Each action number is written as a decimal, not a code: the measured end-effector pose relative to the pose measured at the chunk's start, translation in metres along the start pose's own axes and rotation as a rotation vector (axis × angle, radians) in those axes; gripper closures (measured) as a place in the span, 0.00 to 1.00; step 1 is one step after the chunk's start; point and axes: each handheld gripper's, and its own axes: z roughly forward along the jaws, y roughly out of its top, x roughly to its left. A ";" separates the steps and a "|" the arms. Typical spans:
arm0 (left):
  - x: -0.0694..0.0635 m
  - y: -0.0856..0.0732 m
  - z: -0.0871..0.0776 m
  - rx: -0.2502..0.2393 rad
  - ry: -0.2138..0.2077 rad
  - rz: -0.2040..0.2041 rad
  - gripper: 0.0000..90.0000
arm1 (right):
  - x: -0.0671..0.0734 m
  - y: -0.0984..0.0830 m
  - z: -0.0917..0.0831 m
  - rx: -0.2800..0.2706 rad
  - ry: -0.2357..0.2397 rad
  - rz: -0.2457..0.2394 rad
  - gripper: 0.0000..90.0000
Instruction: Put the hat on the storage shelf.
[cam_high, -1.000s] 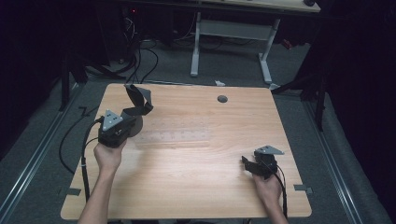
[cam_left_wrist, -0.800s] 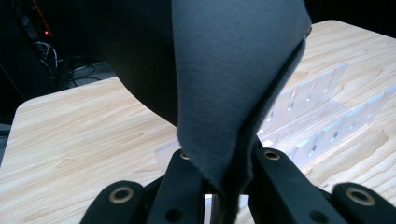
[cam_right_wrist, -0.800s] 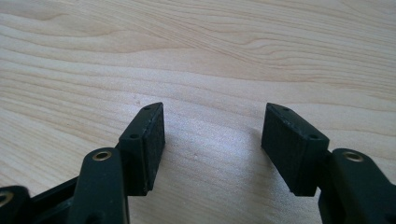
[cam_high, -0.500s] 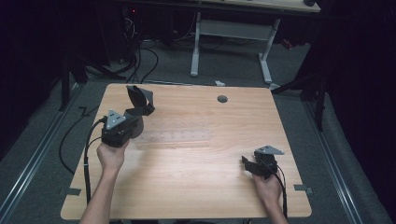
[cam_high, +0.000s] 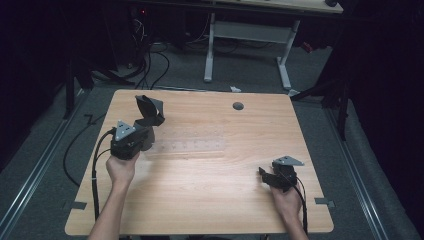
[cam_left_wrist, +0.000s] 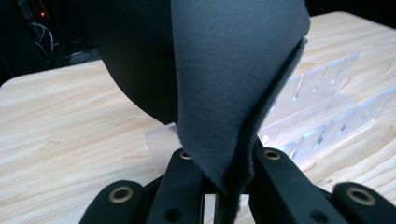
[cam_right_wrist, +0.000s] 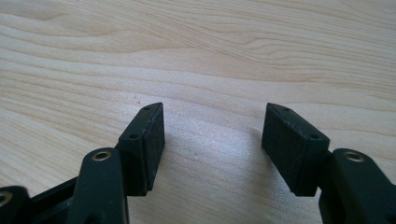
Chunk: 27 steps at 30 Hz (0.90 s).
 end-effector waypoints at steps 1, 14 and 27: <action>0.000 -0.001 0.000 0.004 -0.001 0.004 0.95 | 0.000 0.000 0.000 0.000 0.000 0.000 0.44; 0.005 -0.010 -0.005 0.032 0.008 0.007 0.91 | 0.000 0.000 0.000 0.000 0.000 0.000 0.44; 0.013 -0.005 -0.017 0.041 0.042 -0.068 0.54 | 0.000 0.000 0.000 0.000 0.000 0.000 0.44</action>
